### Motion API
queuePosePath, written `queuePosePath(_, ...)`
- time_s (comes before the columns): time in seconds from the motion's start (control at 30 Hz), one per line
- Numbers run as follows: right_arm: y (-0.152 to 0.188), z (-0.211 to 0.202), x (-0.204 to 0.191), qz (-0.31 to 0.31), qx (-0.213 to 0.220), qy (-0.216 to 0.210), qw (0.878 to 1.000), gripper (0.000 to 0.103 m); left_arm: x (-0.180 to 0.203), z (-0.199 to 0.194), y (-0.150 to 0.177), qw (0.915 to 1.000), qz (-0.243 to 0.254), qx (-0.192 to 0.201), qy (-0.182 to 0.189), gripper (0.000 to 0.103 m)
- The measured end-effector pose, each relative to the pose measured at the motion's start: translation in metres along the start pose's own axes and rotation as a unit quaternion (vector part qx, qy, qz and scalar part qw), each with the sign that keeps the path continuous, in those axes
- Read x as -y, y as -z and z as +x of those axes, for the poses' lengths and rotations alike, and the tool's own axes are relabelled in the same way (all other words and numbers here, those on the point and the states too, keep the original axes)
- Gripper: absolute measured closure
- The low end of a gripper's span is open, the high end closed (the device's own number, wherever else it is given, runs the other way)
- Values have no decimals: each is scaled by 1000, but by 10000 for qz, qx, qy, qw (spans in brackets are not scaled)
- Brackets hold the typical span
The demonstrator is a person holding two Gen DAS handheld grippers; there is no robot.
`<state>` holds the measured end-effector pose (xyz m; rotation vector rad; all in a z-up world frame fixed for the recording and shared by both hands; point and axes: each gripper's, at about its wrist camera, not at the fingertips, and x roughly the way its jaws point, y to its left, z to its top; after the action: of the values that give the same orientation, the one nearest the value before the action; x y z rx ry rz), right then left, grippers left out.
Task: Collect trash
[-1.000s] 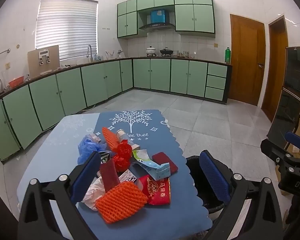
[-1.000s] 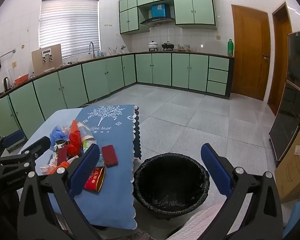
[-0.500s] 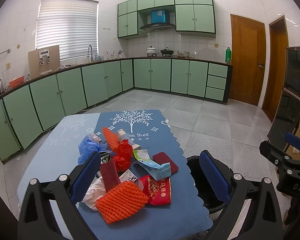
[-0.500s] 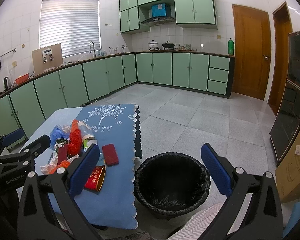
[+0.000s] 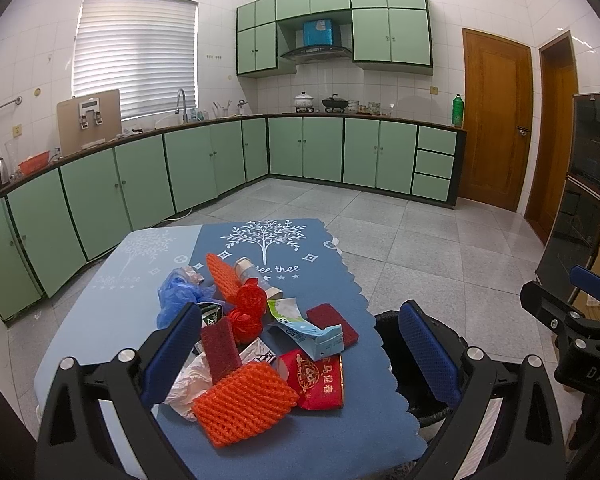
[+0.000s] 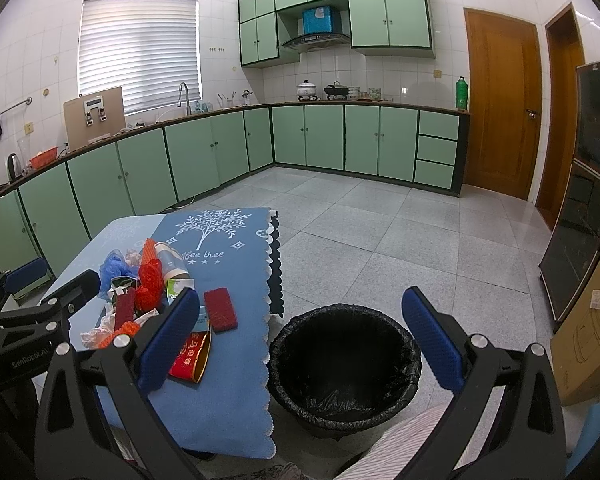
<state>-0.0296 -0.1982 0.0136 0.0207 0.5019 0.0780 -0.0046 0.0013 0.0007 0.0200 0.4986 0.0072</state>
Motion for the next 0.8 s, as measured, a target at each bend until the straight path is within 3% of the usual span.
queuePosePath(0.8,3,1,-2,-9,-3,-15,10000,5,-1,0,1,10000,-4,1,1,6)
